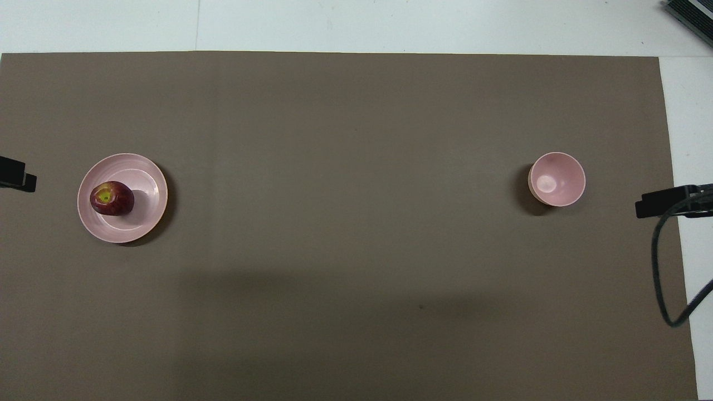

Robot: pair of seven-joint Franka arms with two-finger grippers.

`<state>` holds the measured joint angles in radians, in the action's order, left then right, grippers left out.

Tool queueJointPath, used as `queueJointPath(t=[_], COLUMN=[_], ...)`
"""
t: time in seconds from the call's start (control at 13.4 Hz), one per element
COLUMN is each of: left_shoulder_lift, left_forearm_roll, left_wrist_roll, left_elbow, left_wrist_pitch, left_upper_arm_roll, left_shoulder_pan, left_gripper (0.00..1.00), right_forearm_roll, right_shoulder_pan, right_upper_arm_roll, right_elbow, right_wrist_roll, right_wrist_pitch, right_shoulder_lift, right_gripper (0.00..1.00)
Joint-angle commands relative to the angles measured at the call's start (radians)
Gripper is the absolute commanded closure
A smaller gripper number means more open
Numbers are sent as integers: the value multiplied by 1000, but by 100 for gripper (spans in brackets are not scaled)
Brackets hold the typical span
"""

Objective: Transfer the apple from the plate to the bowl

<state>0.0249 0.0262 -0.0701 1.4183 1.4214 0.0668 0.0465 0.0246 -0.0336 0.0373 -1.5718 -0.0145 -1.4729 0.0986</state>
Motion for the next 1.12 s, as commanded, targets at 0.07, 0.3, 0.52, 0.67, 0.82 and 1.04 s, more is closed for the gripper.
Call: queueJointPath(t=[0.07,0.3,0.52,0.67,0.82,1.04], left_shoulder_lift=[-39,-40,-48,-48,-48,-48], left_forearm_roll=[9,11,11,11,9,9], left_wrist_roll=[-2,-5,-8,-26,-63,-102], left_elbow=[44,51,83,109,163,249], left_wrist_pitch=[-9,-6,11,22,71,158], left_upper_arm_roll=[5,5,7,13,16,18], left_shoulder_pan=[4,-7,-11,-11,-13,-28], left_gripper=[0,0,0,0,0,0], right_forearm_roll=[-3,-3,-3,-3,-3,-3], right_shoulder_pan=[7,7,7,7,7,7], right_upper_arm_roll=[-2,-2,-2,-2,-2,-2], right_elbow=[-14,-14,-14,-14,-14,-14], right_wrist_roll=[2,2,2,2,2,2], right_wrist_pitch=[0,0,0,0,0,0], right_shoulder_lift=[18,18,18,18,18,18], right_gripper=[0,0,0,0,0,0])
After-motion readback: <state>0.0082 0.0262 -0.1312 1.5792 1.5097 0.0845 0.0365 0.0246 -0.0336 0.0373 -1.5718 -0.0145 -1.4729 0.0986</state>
